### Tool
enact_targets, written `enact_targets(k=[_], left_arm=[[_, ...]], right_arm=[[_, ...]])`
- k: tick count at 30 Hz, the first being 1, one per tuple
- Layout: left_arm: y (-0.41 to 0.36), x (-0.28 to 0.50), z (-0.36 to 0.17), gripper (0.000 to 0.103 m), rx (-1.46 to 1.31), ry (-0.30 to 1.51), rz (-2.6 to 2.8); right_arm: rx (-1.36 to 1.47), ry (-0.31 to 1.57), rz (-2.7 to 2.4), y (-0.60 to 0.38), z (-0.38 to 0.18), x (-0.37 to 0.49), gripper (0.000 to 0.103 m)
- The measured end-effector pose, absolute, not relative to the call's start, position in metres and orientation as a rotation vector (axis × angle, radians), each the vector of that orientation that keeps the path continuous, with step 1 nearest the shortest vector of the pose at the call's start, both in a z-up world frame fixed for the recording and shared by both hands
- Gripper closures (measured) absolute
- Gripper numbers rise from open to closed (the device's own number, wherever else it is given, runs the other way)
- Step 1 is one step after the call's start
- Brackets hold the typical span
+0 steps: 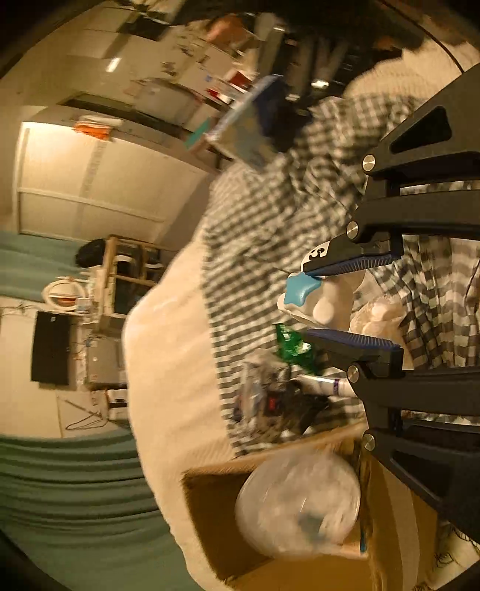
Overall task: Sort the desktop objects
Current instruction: 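Grasp the white plush toy with the left tool while the right tool carries the tissue pack into the box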
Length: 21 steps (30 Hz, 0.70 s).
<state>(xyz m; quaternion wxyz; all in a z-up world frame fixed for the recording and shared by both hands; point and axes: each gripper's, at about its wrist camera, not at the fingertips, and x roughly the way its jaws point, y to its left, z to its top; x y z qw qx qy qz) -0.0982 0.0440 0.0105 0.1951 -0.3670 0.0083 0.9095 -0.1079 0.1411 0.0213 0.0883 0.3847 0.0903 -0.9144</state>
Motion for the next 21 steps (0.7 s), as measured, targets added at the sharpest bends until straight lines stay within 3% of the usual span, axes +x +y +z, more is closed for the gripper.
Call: enact_targets(k=[10, 13, 18, 21], left_arm=[[-0.039, -0.090, 0.102, 0.074, -0.878, 0.120, 2.734], [-0.078, -0.091, 0.104, 0.077, -0.844, 0.162, 2.829], [-0.136, -0.117, 0.081, 0.077, -0.924, 0.078, 2.866], [-0.158, -0.136, 0.064, 0.077, -0.961, 0.021, 2.867]], right_arm=[[1.070, 0.150, -2.555, 0.033, 0.078, -0.104, 0.085], [1.122, 0.103, -2.490, -0.005, 0.061, -0.126, 0.085], [1.177, 0.068, -2.437, -0.060, 0.026, -0.168, 0.085], [1.184, 0.143, -2.388, -0.098, 0.014, -0.187, 0.085]])
